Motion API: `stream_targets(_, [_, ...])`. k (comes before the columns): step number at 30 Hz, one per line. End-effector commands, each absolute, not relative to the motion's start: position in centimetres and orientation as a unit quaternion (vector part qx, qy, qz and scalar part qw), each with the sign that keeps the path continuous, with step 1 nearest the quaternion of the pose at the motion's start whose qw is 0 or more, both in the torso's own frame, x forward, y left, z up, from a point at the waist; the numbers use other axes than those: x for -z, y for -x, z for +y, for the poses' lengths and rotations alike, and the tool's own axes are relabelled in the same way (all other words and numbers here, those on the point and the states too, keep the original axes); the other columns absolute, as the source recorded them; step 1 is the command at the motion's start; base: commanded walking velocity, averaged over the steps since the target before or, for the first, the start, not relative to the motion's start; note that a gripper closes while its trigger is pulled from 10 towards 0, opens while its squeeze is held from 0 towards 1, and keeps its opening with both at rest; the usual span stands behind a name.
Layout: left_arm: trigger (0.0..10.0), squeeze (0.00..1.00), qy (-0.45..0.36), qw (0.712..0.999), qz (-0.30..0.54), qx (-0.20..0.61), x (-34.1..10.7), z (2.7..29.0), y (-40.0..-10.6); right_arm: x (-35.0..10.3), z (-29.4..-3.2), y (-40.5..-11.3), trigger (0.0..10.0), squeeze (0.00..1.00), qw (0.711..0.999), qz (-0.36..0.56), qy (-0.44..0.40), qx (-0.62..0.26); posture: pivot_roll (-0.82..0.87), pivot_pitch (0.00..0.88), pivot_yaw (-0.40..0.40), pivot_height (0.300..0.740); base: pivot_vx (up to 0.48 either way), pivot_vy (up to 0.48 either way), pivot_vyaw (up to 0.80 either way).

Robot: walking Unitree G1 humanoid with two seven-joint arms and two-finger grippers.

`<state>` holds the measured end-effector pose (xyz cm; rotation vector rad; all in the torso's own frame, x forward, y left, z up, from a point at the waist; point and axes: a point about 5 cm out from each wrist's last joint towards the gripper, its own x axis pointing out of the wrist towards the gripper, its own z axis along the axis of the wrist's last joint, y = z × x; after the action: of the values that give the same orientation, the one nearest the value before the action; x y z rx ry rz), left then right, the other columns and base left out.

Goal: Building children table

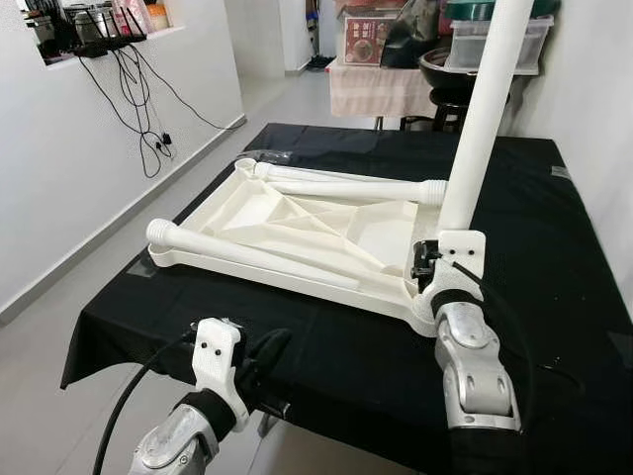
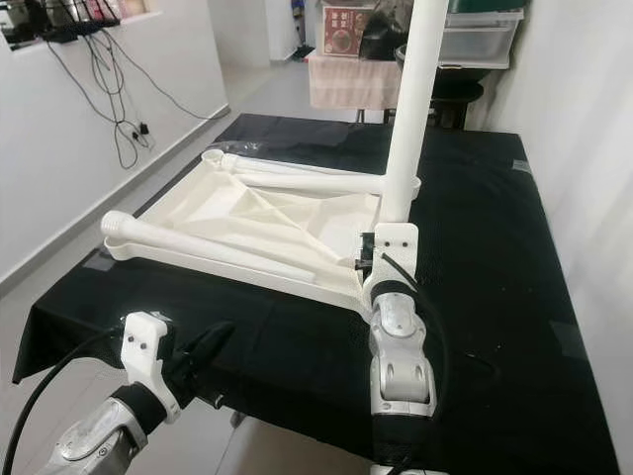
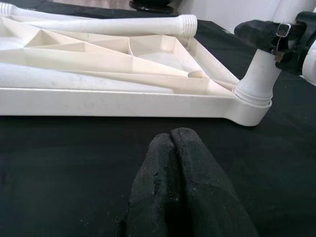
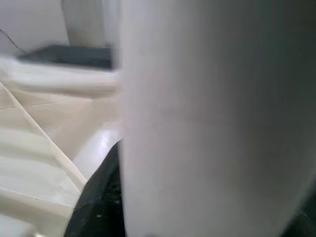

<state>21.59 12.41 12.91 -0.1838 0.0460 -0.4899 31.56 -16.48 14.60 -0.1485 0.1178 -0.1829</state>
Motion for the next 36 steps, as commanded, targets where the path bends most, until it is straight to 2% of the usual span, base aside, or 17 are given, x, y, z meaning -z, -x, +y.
stream_targets(1, [10.0,0.00,0.084,0.967,0.023,0.239,-12.8,12.7,-21.7,-12.9,-16.6,-31.2,10.0,0.78,0.987,0.105,0.076,0.094,0.06,0.000,0.008,0.740,0.000,0.000,0.00])
stream_targets(3, [10.0,0.00,0.084,0.967,0.022,0.239,-12.8,12.7,-21.7,-13.0,-16.3,-31.2,10.0,0.78,0.988,0.107,0.073,0.080,0.06,0.000,0.008,0.740,0.000,0.000,0.00])
stream_targets(4, [10.0,0.00,0.085,0.967,0.022,0.240,-12.8,12.7,-21.7,-13.1,-15.7,-31.3,10.0,1.00,0.991,0.107,0.056,0.062,0.06,0.000,0.006,0.740,0.000,0.000,0.00])
stream_targets(8, [10.0,0.00,0.085,0.967,0.022,0.240,-12.8,12.6,-21.7,-13.6,-14.8,-31.8,10.0,1.00,0.995,0.091,0.034,0.022,0.06,0.000,0.004,0.740,0.000,0.000,0.00])
stream_targets(9, [10.0,0.00,0.085,0.967,0.022,0.240,-12.8,12.6,-21.7,-14.8,-14.3,-32.8,10.0,1.00,0.998,0.058,0.008,-0.030,0.06,0.000,0.004,0.740,0.000,0.000,0.00])
stream_targets(10, [10.0,0.00,0.086,0.967,0.022,0.240,-12.7,12.5,-21.7,-16.2,-14.1,-33.8,10.0,0.92,0.997,0.022,0.001,-0.078,0.06,0.000,0.005,0.740,0.000,0.000,0.00])
stream_targets(11, [10.0,0.00,0.086,0.967,0.022,0.240,-12.7,12.5,-21.7,-16.2,-14.1,-33.8,10.0,0.92,0.997,0.022,0.001,-0.078,0.06,0.000,0.005,0.740,0.000,0.000,0.00])
stream_targets(12, [10.0,0.00,0.086,0.966,0.022,0.241,-12.7,12.5,-21.7,-17.3,-14.1,-34.8,10.0,0.00,0.989,0.003,0.004,-0.145,0.06,0.000,0.005,0.740,0.000,0.000,0.00])
stream_targets(13, [10.0,0.00,0.086,0.966,0.022,0.241,-12.7,12.5,-21.7,-17.3,-14.1,-34.8,10.0,0.00,0.989,0.003,0.004,-0.145,0.06,0.000,0.005,0.740,0.000,0.000,0.00])
stream_targets(15, [10.0,0.00,0.087,0.966,0.022,0.243,-12.7,12.4,-21.7,-17.8,-14.1,-35.7,10.0,0.00,0.970,0.019,0.007,-0.240,0.06,0.000,0.003,0.740,0.000,0.000,0.00])
stream_targets(19, [10.0,0.00,0.087,0.966,0.022,0.243,-12.7,12.4,-21.8,-17.8,-14.0,-35.8,10.0,0.00,0.961,0.028,0.018,-0.274,0.06,0.000,0.003,0.740,0.000,0.000,0.00])
stream_targets(22, [10.0,0.00,0.085,0.966,0.022,0.244,-12.6,12.3,-21.8,-18.0,-13.1,-35.4,10.0,0.00,0.911,0.028,0.046,-0.409,0.08,0.000,-0.008,0.740,0.000,0.000,0.00])
stream_targets(30, [10.0,0.00,0.084,0.966,0.022,0.245,-12.6,12.2,-21.8,-17.8,-12.8,-35.6,10.0,0.00,0.882,0.041,0.051,-0.468,0.09,0.000,-0.009,0.740,0.000,0.000,0.00])
stream_targets(31, [10.0,0.00,0.084,0.966,0.022,0.245,-12.5,12.1,-21.8,-17.7,-12.8,-35.7,6.9,0.00,0.876,0.045,0.044,-0.478,0.09,0.000,-0.011,0.740,0.000,0.000,0.00])
stream_targets(33, [10.0,0.00,0.084,0.966,0.022,0.245,-12.5,12.1,-21.8,-17.7,-12.8,-35.7,6.9,0.00,0.876,0.045,0.044,-0.478,0.09,0.000,-0.011,0.740,0.000,0.000,0.00])
stream_targets(34, [10.0,0.00,0.084,0.966,0.022,0.245,-12.5,12.1,-21.8,-17.6,-12.9,-35.9,0.0,0.00,0.872,0.046,0.040,-0.486,0.09,0.000,-0.012,0.740,0.000,0.000,0.00])
stream_targets(36, [10.0,0.00,0.085,0.965,0.022,0.245,-12.5,12.1,-21.8,-17.4,-12.9,-36.0,0.0,0.00,0.870,0.047,0.036,-0.490,0.08,0.000,-0.013,0.740,0.000,0.000,0.00])
